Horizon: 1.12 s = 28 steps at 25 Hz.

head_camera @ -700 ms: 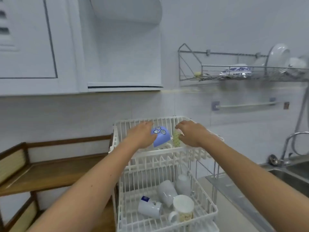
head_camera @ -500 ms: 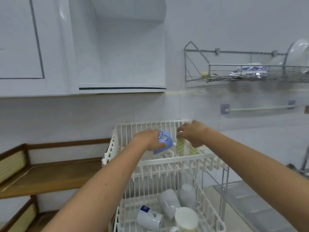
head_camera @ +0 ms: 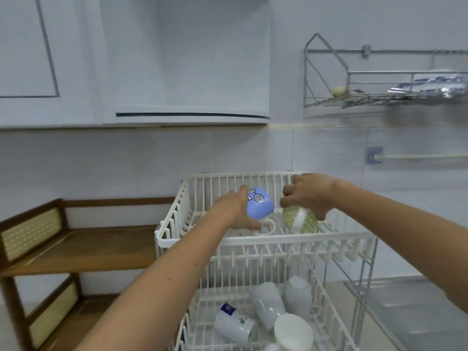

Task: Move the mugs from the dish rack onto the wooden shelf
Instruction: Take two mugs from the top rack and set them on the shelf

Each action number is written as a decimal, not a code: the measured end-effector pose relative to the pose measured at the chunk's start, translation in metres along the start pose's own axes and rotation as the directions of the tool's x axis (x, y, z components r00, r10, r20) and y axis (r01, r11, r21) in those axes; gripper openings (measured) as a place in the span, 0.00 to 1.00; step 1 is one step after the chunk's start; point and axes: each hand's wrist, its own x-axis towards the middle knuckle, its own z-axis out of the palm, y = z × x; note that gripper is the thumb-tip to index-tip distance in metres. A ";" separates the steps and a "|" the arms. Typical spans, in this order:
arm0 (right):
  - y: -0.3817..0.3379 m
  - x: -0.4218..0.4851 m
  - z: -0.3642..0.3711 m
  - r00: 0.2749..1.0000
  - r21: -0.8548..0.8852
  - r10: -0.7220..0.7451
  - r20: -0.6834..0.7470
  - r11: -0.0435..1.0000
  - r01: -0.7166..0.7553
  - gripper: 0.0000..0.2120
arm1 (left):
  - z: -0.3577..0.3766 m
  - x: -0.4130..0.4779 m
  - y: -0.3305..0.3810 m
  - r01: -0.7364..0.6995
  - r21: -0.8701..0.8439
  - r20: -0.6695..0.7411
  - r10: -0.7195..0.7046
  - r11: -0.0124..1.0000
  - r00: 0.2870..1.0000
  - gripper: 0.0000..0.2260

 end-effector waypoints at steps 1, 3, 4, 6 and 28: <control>0.003 -0.004 0.004 0.999 0.032 0.032 -0.039 0.999 -0.031 0.42 | -0.002 -0.001 -0.001 0.004 -0.052 -0.026 -0.006 0.999 1.000 0.43; 0.007 -0.014 0.011 0.984 0.175 0.128 -0.123 0.979 -0.105 0.42 | -0.014 -0.005 -0.005 0.004 -0.174 -0.116 -0.024 0.985 0.993 0.42; 0.007 -0.020 0.013 0.964 0.276 0.202 -0.174 0.950 -0.149 0.42 | -0.023 -0.007 -0.007 -0.004 -0.233 -0.161 -0.034 0.972 0.986 0.42; 0.004 -0.032 0.013 0.884 0.559 0.383 -0.268 0.809 -0.181 0.41 | -0.045 -0.019 -0.015 -0.026 -0.350 -0.211 -0.052 0.936 0.976 0.42; -0.258 0.098 -0.279 0.591 0.852 0.806 -0.042 -0.280 0.442 0.34 | -0.063 -0.176 -0.363 0.153 -0.838 -0.185 -0.537 0.524 0.823 0.31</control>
